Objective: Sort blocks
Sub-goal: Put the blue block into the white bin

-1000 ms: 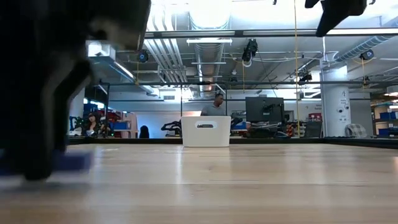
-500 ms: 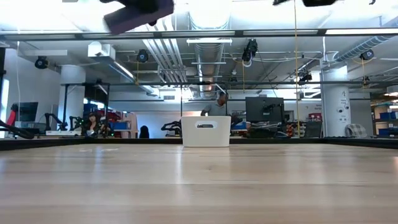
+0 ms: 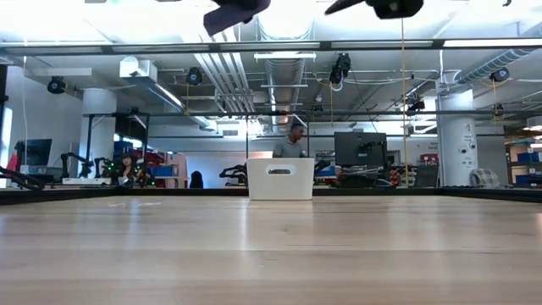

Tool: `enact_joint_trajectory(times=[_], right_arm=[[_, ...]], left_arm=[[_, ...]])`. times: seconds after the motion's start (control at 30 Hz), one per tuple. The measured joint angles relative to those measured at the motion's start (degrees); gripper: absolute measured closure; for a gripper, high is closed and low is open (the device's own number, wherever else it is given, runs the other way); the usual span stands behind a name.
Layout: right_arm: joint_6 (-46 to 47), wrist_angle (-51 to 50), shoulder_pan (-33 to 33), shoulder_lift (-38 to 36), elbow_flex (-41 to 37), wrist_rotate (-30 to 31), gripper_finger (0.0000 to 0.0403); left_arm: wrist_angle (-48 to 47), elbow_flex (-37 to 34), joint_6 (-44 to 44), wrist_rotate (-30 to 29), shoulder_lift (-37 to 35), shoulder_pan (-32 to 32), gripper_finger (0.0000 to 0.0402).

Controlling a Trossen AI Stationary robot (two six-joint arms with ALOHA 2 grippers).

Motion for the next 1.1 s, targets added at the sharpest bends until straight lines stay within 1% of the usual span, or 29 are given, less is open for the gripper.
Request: enact_joint_trajectory(times=[0.27,0.43,0.67,0.9,1.1], right_arm=[[-1.68,0.65,-3.12,2.32,0.73,-0.33,0.0086],[-2.78,0.86,-4.23,2.54,1.38,-1.96,0.0096],[-3.25,4.13,-4.47,2.57,1.57,-1.99,0.0107],[-3.61,4.14,-5.21,2.59,1.55,-1.90,0.0120],[-4.32,4.09,-6.05,2.96,1.57,-1.90,0.0144]], left_arm=[[-0.07,4.42,6.59,0.00,1.37,1.46,0.0328],[-0.31,4.74,7.50,0.00,1.37,2.17,0.0328],[0.20,4.81,8.99,0.00,1.39,3.53,0.0328],[1.79,5.44,11.39,-0.06,1.41,3.79,0.0328],[3.51,5.44,13.09,-0.18,1.46,3.79,0.0328]])
